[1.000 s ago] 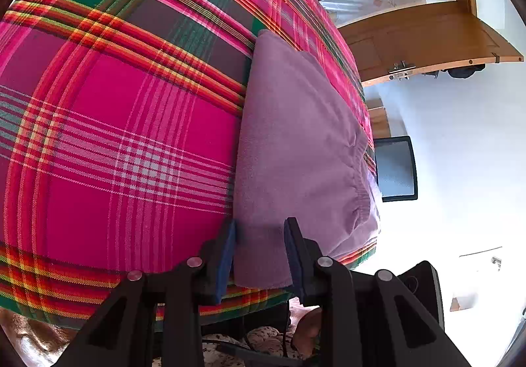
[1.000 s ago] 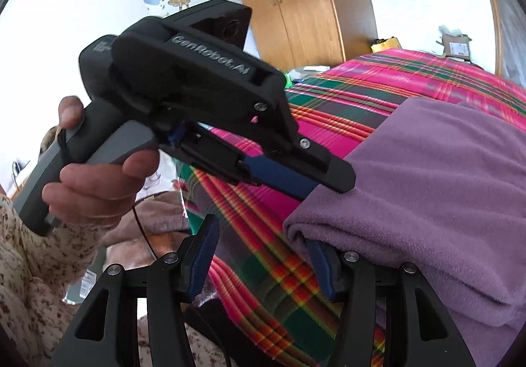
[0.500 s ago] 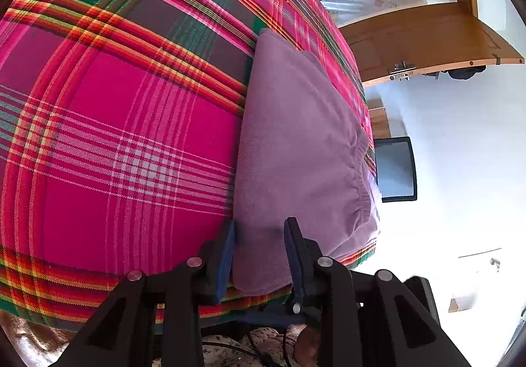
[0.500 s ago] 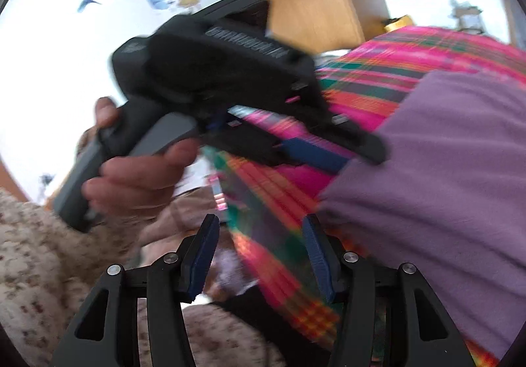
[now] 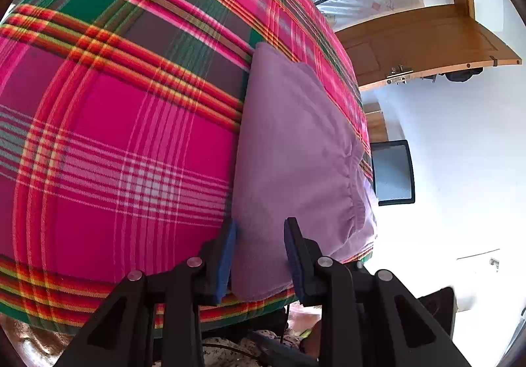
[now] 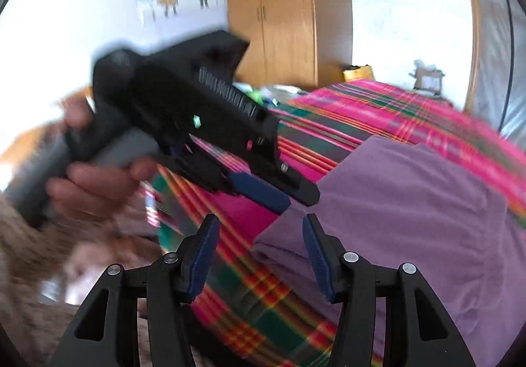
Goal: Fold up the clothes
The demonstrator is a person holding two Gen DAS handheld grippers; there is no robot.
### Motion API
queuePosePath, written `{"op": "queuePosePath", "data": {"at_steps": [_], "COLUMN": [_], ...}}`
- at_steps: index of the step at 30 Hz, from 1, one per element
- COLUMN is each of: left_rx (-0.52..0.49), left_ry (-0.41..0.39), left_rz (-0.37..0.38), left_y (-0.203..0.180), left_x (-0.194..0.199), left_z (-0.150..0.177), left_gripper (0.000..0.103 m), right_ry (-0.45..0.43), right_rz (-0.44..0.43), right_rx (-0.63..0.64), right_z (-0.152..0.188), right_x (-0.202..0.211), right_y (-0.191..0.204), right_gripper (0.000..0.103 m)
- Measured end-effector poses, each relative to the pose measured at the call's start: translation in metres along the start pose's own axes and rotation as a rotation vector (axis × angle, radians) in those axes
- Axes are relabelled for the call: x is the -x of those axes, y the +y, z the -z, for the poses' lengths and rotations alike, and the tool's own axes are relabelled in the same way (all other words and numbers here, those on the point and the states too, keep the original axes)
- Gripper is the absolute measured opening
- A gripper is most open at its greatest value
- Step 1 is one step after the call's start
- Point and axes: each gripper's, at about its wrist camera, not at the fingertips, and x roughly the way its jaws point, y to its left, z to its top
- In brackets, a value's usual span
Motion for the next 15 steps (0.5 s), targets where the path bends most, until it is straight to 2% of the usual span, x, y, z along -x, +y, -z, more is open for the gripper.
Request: {"op": "queuePosePath", "data": {"at_steps": [7,15], "left_rx": [0.003,-0.01], "left_ry": [-0.028,-0.012], "left_rz": [-0.005,-0.022], "left_y": [-0.001,-0.009], "left_x": [0.007,-0.003], "left_z": [-0.012,-0.033], "left_gripper": [0.03,0.034], "right_ry": [0.069,0.122], "right_rz": [0.159,0.263], "right_rx": [0.074,0.069], "right_z": [-0.002,0.001], "right_x": [-0.022,-0.034], "right_y": [0.013,0.014], "right_gripper": [0.055,0.055]}}
